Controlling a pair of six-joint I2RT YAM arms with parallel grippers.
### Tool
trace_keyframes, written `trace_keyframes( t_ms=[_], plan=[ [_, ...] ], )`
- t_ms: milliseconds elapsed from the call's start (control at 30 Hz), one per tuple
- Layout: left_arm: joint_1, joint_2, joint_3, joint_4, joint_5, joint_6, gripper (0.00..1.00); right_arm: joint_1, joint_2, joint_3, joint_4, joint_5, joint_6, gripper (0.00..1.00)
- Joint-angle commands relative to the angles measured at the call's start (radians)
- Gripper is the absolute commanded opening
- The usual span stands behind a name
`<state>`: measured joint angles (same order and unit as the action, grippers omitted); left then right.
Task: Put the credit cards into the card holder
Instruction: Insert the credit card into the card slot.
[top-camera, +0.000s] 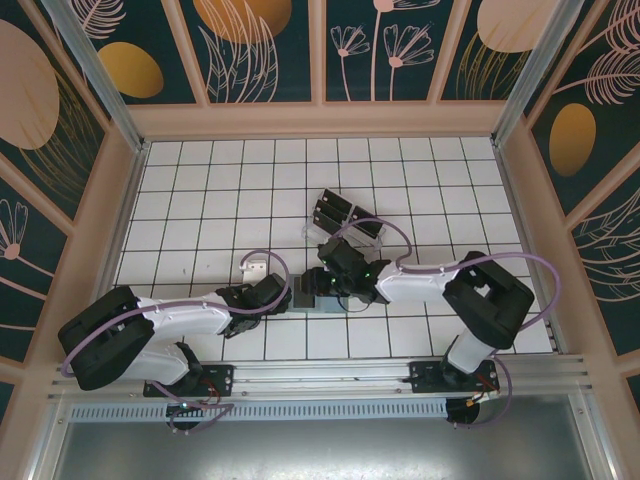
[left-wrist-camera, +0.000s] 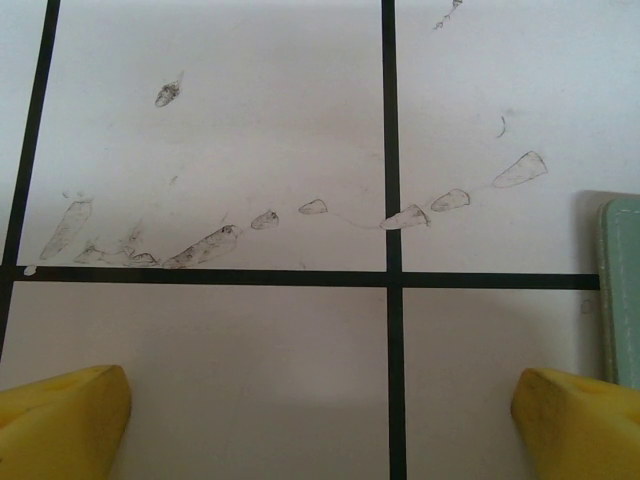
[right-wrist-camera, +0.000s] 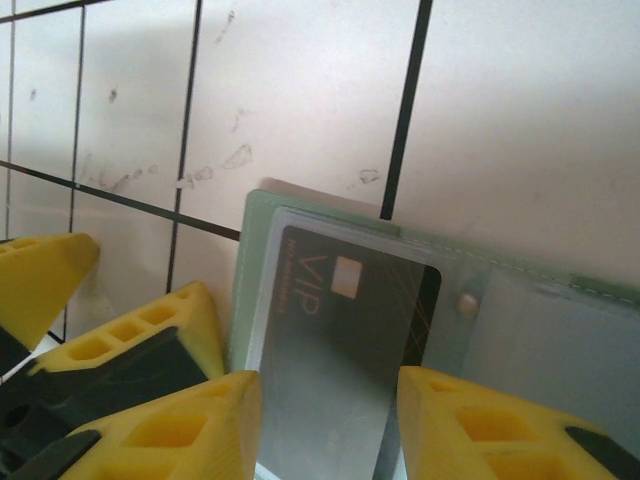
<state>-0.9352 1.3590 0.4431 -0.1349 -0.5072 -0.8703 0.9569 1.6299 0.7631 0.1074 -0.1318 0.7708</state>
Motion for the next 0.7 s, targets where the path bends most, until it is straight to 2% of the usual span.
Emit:
trace_keyframes(
  t_ms=[0, 667],
  plan=[
    [0.003, 0.029, -0.021, 0.024, 0.031, -0.008, 0.99, -0.001, 0.026, -0.015, 0.018, -0.002, -0.005, 0.40],
    [0.005, 0.036, -0.041, 0.059, 0.050, -0.002, 0.99, 0.019, 0.085, 0.033, 0.020, -0.020, -0.001, 0.40]
  ],
)
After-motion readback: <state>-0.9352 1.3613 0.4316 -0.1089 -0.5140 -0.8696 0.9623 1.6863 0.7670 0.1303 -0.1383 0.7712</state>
